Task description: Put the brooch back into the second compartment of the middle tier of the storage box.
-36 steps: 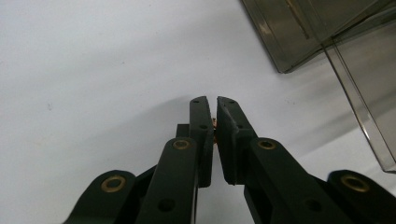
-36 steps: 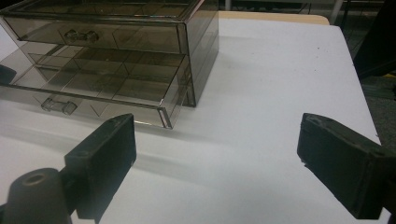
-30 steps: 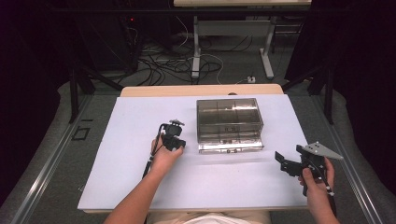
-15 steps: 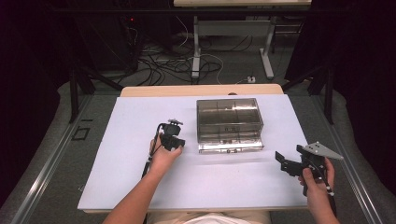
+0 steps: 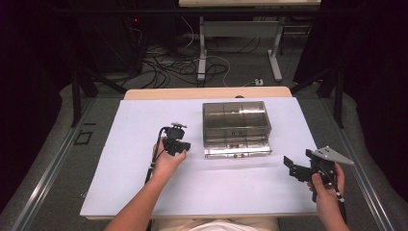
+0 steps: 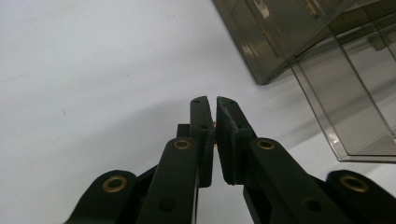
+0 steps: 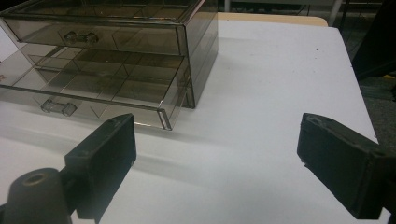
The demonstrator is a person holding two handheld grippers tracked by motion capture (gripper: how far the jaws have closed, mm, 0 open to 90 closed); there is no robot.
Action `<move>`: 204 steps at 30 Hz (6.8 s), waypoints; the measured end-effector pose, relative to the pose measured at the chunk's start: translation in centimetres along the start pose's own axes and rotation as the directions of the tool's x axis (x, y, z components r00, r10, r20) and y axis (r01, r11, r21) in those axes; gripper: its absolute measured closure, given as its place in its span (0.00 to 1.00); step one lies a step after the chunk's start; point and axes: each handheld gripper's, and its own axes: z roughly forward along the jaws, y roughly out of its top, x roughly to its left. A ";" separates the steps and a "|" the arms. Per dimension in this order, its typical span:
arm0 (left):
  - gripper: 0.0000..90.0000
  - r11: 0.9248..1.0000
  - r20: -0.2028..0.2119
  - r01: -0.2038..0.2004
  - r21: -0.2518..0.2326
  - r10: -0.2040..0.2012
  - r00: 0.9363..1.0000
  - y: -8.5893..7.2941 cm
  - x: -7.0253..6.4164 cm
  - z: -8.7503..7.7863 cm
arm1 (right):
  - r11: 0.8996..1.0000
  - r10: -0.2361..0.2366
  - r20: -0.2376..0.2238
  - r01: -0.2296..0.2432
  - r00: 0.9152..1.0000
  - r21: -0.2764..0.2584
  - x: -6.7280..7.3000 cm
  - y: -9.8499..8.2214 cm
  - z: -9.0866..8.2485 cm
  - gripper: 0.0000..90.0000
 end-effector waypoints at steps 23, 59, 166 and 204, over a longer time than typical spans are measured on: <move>0.96 0.997 0.061 0.002 -0.073 0.003 0.998 -0.1 -0.6 -2.2 | 1.000 0.006 -0.001 -0.006 1.000 -0.003 0.1 0.0 0.1 0.13; 0.96 0.970 0.120 -0.148 -0.194 0.173 0.978 2.5 -6.0 -7.2 | 1.000 0.004 -0.002 -0.004 1.000 -0.002 0.0 0.0 0.0 0.13; 0.80 0.968 0.159 -0.208 -0.137 0.229 0.960 4.6 -13.9 0.6 | 1.000 -0.002 0.001 0.002 1.000 -0.008 -0.1 0.0 -0.2 0.13; 0.38 0.914 0.175 -0.218 -0.343 0.291 0.941 3.5 -12.3 -4.1 | 1.000 -0.007 0.004 0.007 1.000 -0.008 -0.1 0.0 -0.2 0.14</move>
